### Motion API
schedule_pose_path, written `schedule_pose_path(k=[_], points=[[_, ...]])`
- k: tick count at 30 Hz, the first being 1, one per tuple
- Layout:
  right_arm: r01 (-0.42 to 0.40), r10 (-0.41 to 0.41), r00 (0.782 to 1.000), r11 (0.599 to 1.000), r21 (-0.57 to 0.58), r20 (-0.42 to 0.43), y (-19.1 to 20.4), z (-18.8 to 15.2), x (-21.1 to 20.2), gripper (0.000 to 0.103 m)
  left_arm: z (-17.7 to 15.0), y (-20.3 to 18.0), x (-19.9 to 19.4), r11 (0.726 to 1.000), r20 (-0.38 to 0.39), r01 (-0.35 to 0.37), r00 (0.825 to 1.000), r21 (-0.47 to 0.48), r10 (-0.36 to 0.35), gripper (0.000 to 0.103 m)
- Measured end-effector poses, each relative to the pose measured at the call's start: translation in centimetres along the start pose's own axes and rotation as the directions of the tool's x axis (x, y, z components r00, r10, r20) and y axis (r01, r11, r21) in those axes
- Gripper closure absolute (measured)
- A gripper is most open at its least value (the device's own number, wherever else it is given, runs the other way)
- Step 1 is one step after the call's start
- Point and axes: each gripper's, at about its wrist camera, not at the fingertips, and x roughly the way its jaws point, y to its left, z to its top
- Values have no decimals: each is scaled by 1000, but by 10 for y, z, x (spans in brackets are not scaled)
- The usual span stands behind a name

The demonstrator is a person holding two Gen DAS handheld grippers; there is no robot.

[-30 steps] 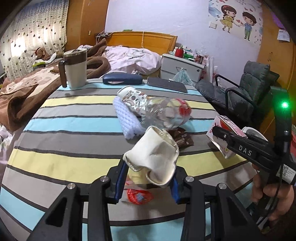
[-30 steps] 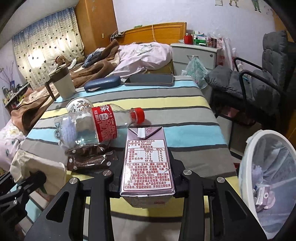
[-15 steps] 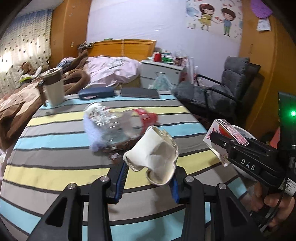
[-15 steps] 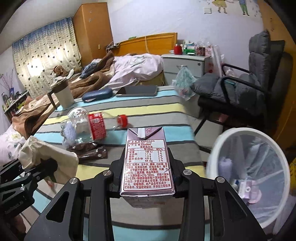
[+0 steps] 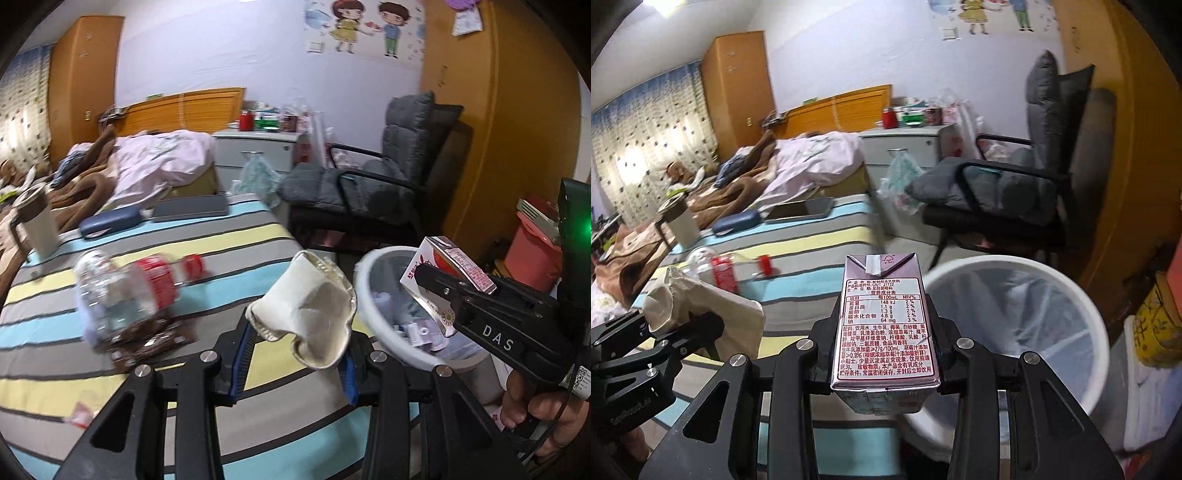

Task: Collect trash
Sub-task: 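Carry the paper bag and pink carton with both tools over the white bin, then open both tools to drop the bag and carton into the bin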

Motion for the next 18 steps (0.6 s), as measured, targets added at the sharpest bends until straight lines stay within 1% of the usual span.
schedule_pose_path(k=[10,18], points=[[90,-90,996,994,63,-9,-50,-6,-7,65,14,-59,27,992,-21,100,995,78,-98,61],[139,-135,990,985,100,-52,-81,-11,-2,65,21,-90,52,984,-57,151,988,99,-146,61]])
